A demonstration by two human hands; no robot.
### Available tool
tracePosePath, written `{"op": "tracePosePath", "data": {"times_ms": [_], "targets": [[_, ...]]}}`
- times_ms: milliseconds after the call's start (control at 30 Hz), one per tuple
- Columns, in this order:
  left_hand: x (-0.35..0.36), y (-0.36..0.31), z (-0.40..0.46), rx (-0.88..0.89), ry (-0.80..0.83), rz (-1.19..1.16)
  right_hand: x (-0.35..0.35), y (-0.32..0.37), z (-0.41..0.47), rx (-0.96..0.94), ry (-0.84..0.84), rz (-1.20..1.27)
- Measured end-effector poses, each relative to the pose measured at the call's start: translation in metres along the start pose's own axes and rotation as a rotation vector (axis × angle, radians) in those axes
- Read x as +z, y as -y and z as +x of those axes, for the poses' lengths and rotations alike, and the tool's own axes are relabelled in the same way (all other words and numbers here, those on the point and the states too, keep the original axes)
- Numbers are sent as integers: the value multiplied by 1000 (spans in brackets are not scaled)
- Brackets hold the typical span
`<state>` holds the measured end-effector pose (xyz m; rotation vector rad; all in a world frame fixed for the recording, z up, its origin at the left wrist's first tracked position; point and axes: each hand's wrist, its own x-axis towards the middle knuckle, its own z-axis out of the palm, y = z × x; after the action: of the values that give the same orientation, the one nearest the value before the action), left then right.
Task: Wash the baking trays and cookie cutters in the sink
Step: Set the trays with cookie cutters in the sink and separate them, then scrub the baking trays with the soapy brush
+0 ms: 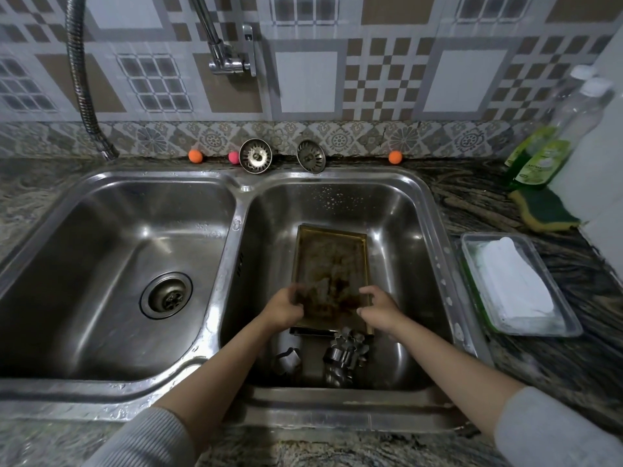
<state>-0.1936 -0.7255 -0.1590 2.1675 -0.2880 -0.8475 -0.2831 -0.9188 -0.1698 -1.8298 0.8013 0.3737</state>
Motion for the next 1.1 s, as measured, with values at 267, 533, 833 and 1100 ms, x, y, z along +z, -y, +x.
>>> {"op": "tracePosePath", "data": {"times_ms": [267,533,833,1100], "targets": [[3,2,9,-6,-92,-29,-8,12,-11,-33,10,-63],[-3,-4,23,9,-280,48,-71,54,-113,-503,-333,-432],[-5,-5,34,54,-318,81,-163,12,-116,-192,-750,-677],[-11,-34,30,129,-241,-19,-173,-3,-98,-252,-753,-526]]}}
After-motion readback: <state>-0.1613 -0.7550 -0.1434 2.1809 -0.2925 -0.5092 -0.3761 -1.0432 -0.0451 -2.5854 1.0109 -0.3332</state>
